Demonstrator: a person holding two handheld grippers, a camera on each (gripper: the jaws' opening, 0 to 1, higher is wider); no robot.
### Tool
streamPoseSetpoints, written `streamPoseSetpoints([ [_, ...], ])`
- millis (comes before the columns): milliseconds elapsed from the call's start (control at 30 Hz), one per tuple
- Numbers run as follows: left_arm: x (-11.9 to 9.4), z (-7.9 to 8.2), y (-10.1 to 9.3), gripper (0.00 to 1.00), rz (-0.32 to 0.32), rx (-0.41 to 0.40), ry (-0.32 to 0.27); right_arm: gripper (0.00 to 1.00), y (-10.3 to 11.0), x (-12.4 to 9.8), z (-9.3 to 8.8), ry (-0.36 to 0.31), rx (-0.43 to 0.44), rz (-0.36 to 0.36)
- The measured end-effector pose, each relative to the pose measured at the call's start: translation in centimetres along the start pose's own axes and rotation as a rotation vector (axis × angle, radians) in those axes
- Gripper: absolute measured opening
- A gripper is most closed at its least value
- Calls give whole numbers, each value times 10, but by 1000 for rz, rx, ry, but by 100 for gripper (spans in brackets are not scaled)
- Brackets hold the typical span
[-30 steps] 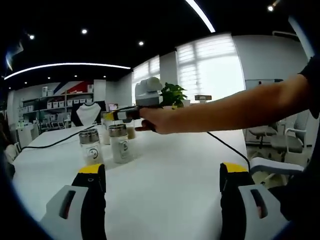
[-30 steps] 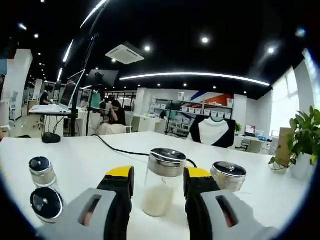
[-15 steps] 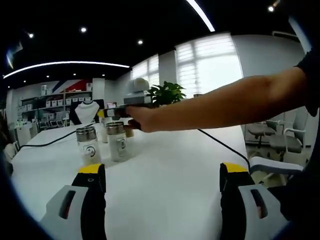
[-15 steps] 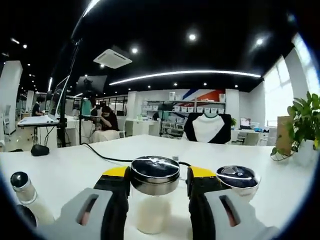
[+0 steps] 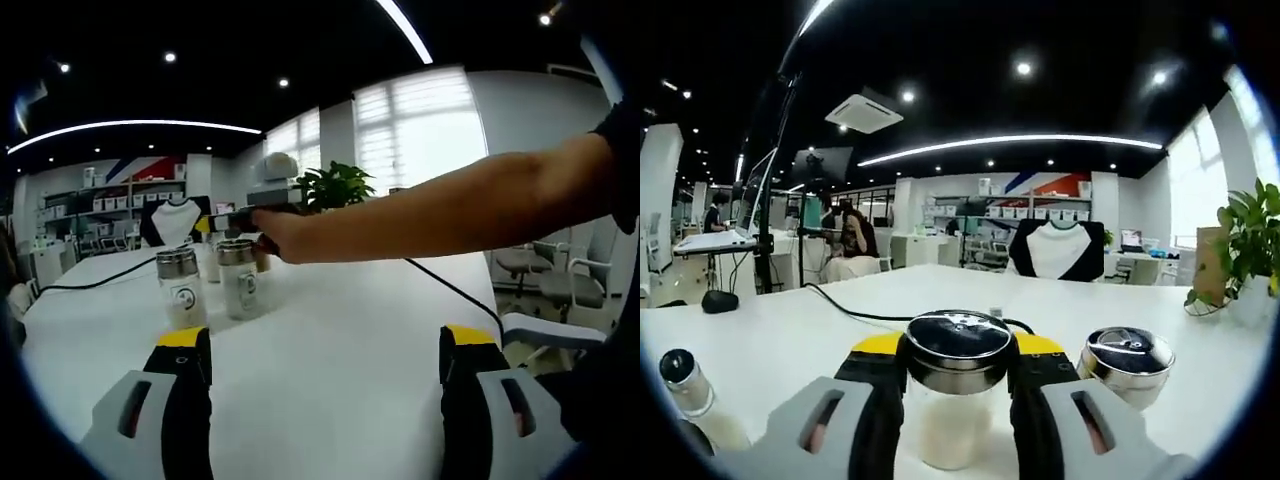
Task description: Rotate the seasoning bottle until the label or dispensing opening points toward the visible target arrow and the bottle remains upright within the marked orientation range
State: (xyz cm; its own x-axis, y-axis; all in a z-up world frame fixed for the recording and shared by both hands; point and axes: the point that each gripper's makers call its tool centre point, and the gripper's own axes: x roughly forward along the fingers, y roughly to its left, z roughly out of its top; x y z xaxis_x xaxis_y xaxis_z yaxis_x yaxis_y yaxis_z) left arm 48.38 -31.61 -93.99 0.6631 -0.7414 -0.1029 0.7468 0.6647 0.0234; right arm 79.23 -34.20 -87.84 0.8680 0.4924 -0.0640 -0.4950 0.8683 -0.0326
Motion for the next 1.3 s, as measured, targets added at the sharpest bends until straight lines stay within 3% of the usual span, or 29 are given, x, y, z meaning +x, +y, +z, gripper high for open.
streamPoseSetpoints([
  [67,0,0,1,99,3,-5,-1,37,0,-4,2,-3,36,18],
  [133,0,0,1,98,0,-7,-2,37,6,-8,7,-11,-7,59],
  [300,-2,8,-1,96,-11,-30,-49,37,10,-19,18,-10,-63,83],
  [533,-3,5,2,92,10,-3,-32,37,10,-41,18,19,-69,128],
  [633,-4,8,1,87,0,-75,-49,37,13,-54,20,20,-87,158],
  [667,-4,9,1,88,-3,-97,-58,37,13,-57,20,23,-83,164],
  [833,-6,10,6,89,36,-51,-66,36,14,-79,19,24,-51,192],
  [933,-7,10,7,88,27,-118,-71,36,12,-89,15,37,-18,188],
  [1133,-7,13,5,82,33,-94,-85,36,16,-118,14,18,6,208],
  [1233,-8,19,5,76,55,-8,-118,36,18,-131,14,17,-8,211],
  [1300,-7,21,2,74,51,-3,-125,36,19,-140,14,19,-15,214],
])
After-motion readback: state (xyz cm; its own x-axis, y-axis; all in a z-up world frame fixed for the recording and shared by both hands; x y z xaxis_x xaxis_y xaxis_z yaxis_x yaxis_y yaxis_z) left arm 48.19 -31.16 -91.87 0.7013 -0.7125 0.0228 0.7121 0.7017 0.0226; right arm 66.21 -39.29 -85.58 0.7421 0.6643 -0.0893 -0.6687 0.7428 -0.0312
